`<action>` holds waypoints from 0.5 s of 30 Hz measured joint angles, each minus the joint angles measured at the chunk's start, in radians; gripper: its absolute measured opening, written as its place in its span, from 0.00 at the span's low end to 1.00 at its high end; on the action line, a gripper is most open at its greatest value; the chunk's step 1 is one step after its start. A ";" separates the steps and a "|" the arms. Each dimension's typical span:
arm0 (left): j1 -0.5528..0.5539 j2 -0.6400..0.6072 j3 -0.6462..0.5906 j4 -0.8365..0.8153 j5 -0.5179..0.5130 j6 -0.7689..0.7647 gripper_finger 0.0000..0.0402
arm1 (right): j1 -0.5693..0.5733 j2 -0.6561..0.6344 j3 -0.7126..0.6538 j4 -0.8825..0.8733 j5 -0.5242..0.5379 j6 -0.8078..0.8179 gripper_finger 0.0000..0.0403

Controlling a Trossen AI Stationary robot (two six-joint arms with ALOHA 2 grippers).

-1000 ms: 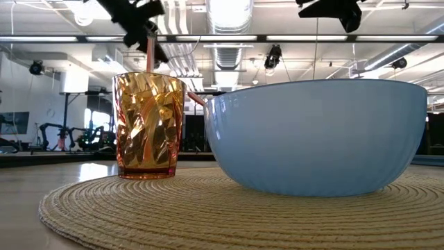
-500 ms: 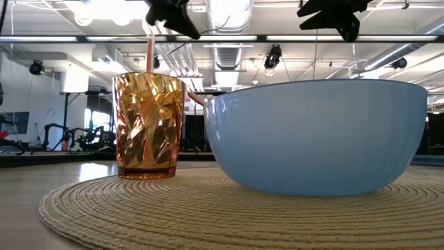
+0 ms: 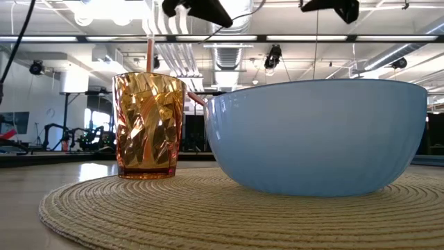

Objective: Pick & Place Utensil
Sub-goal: Put the silver fork to the right of the orange spoon in the blue bowl on the brown mat

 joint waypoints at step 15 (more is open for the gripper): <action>-0.109 0.123 0.011 0.118 -0.091 0.146 0.02 | -0.056 0.193 0.394 -0.330 -0.171 0.013 0.37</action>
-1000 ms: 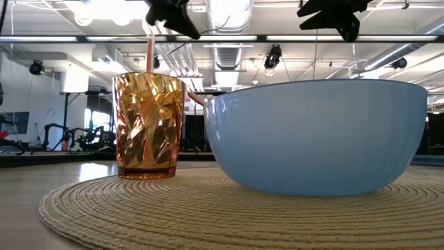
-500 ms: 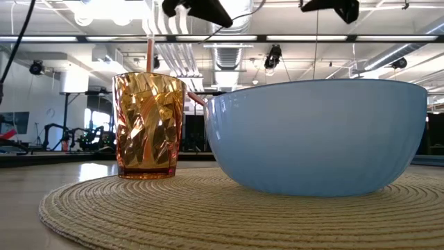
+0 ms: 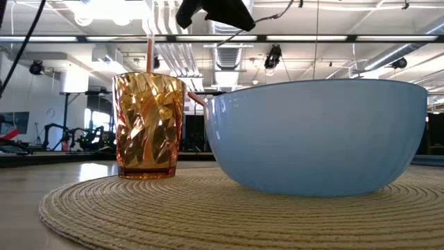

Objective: Pick & Place Utensil
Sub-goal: Put the silver fork to the right of the orange spoon in the blue bowl on the brown mat

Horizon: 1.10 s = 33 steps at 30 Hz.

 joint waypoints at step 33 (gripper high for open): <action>-0.077 0.036 -0.002 0.107 -0.097 0.126 0.02 | -0.046 0.274 0.032 -0.033 -0.430 -0.018 0.37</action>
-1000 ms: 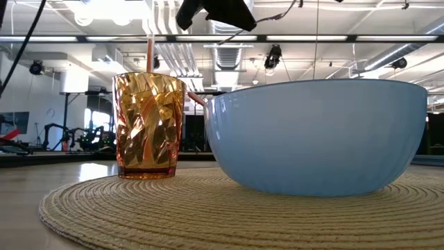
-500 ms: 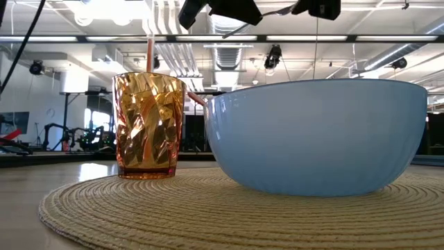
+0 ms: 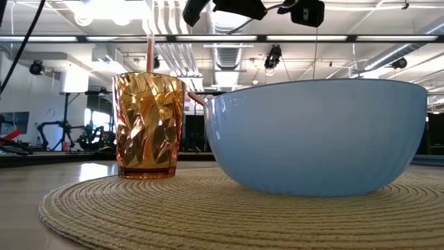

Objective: Pick & Place Utensil
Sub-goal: Put the silver fork to the right of the orange spoon in the blue bowl on the brown mat

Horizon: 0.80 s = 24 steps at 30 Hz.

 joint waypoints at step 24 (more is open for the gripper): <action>0.000 -0.002 0.000 0.113 0.022 0.043 0.02 | -0.045 0.002 0.000 0.060 -0.167 -0.010 0.37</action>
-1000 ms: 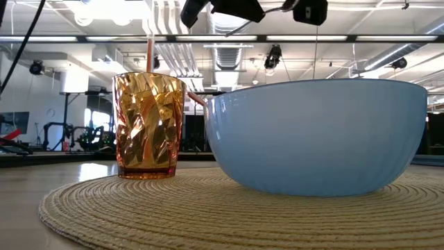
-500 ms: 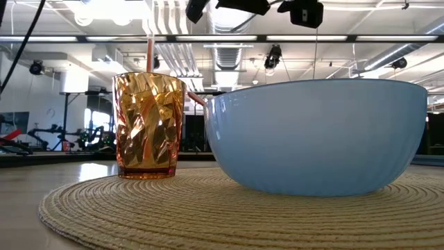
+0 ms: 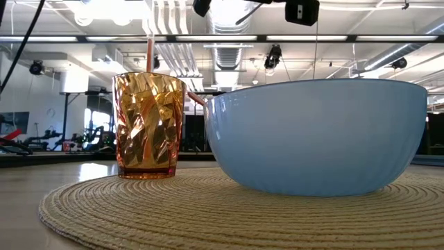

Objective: Pick & Place Utensil
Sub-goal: Put the silver fork to the right of the orange spoon in the blue bowl on the brown mat

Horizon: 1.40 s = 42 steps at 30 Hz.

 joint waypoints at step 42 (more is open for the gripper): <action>0.000 0.002 0.000 0.016 -0.016 -0.011 0.10 | -0.001 0.000 -0.010 -0.090 0.064 -0.041 0.02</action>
